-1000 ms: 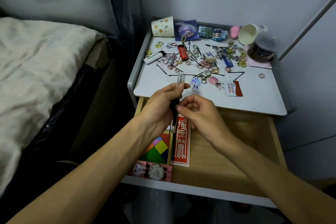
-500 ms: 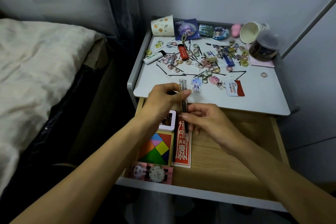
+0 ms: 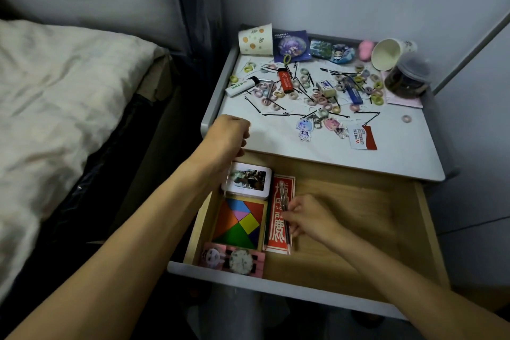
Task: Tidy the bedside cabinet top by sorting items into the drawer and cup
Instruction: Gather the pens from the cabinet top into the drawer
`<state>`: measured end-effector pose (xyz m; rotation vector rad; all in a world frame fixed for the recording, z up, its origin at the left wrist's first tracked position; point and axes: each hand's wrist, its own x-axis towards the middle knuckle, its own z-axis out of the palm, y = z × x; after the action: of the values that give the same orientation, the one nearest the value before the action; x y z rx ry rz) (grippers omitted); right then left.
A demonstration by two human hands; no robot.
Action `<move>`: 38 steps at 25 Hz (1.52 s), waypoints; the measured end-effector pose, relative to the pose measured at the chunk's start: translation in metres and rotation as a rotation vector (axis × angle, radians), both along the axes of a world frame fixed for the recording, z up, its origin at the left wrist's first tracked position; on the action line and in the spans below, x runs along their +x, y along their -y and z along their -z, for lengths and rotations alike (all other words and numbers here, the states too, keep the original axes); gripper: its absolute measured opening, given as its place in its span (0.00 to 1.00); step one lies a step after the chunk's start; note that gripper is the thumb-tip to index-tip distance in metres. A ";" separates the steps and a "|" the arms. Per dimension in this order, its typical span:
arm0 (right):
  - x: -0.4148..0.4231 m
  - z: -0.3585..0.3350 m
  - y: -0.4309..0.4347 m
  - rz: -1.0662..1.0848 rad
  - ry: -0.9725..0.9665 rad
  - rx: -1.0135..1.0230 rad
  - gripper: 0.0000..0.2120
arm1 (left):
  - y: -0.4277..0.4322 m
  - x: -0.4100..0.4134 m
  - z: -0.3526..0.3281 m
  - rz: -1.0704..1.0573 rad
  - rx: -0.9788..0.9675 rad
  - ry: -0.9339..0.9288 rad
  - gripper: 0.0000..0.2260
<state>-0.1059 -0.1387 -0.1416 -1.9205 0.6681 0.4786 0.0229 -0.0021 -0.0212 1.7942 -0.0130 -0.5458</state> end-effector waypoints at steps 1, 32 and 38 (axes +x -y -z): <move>0.008 0.010 -0.001 0.030 -0.009 -0.038 0.07 | 0.000 -0.001 0.000 -0.002 -0.007 -0.009 0.07; 0.021 -0.068 -0.031 0.088 0.515 0.377 0.07 | -0.005 -0.009 0.008 0.240 0.005 0.030 0.11; -0.004 -0.019 -0.017 0.131 0.213 0.193 0.15 | -0.033 0.002 0.029 0.385 0.926 0.466 0.14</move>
<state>-0.1100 -0.1220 -0.1223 -1.7048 0.5819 0.2421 0.0249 0.0305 -0.0498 2.8273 -0.5075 -0.4080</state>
